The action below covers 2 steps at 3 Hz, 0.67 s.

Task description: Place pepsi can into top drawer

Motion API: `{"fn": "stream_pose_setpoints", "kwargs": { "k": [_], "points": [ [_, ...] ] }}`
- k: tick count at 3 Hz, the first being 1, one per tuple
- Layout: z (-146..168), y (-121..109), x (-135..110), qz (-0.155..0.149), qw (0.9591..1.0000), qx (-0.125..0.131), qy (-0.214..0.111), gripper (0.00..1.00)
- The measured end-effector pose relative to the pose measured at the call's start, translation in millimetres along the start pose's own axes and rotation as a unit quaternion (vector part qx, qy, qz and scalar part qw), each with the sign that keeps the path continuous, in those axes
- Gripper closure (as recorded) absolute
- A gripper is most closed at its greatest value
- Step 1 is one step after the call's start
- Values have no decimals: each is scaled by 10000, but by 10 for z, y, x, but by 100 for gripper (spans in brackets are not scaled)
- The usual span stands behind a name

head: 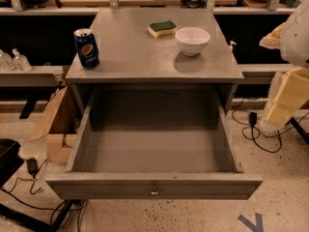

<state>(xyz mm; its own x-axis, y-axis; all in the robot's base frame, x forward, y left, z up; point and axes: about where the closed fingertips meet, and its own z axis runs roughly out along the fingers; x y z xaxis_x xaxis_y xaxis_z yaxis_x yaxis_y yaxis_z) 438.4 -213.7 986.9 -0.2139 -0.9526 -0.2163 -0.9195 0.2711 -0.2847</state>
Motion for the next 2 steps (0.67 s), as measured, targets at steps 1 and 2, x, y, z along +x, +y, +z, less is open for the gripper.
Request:
{"fn": "stream_pose_setpoints", "kwargs": {
  "k": [1,2],
  "points": [
    [16,-23,-14,-2,10000,17,-53,0],
    [201,-310,-192,-29,9972,213,-713,0]
  ]
}}
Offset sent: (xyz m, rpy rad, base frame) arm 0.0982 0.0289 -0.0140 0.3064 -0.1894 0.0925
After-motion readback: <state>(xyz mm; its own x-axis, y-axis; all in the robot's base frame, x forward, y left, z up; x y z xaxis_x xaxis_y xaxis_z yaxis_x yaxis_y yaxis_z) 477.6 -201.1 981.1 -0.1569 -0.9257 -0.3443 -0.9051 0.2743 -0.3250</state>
